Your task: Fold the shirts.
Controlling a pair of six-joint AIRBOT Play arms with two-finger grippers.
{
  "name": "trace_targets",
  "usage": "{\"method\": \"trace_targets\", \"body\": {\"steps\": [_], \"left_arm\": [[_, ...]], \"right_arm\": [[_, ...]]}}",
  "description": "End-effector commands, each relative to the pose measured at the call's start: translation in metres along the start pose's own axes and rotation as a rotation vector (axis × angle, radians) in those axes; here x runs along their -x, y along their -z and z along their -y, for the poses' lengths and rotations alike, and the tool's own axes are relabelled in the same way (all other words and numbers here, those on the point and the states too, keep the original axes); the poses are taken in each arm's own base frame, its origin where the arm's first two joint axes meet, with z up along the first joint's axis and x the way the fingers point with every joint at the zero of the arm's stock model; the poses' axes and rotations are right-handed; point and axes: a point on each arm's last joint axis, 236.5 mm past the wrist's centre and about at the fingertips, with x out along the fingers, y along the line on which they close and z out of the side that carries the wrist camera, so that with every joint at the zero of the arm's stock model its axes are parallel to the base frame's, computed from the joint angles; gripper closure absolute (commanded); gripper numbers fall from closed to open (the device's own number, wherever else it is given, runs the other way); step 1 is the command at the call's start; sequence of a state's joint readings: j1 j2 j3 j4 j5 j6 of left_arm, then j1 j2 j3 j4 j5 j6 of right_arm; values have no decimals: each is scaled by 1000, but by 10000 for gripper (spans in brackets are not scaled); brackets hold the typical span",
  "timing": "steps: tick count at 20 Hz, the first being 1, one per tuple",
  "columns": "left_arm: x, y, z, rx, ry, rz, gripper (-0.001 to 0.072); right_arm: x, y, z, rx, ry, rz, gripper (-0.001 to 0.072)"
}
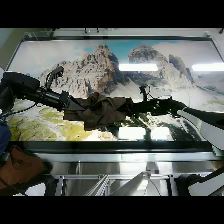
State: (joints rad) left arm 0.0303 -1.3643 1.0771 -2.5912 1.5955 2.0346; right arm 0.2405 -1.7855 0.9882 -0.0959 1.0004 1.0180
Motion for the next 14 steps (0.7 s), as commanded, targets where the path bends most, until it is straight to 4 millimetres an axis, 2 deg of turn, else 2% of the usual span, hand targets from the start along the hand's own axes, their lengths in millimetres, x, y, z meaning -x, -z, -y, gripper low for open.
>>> {"method": "trace_targets", "body": {"steps": [1,2,3,7,10,12,14], "left_arm": [[0,1,0,1,1,-3,691],[0,1,0,0,1,-3,691],[0,1,0,0,0,-3,691],[0,2,-1,0,-6,-6,691],[0,2,-1,0,-5,-8,691],[0,4,0,0,-2,-16,691],[0,8,2,0,7,-33,691]], "right_arm": [[-2,0,2,-11,-4,-1,497],[-2,0,1,-11,-5,-1,521],[-2,0,-1,14,-14,-1,683],[2,-5,-39,60,-174,27,687],[7,-12,-46,71,-196,52,688],[21,-23,-51,77,-209,85,688],[43,-35,-60,72,-238,120,688]]}}
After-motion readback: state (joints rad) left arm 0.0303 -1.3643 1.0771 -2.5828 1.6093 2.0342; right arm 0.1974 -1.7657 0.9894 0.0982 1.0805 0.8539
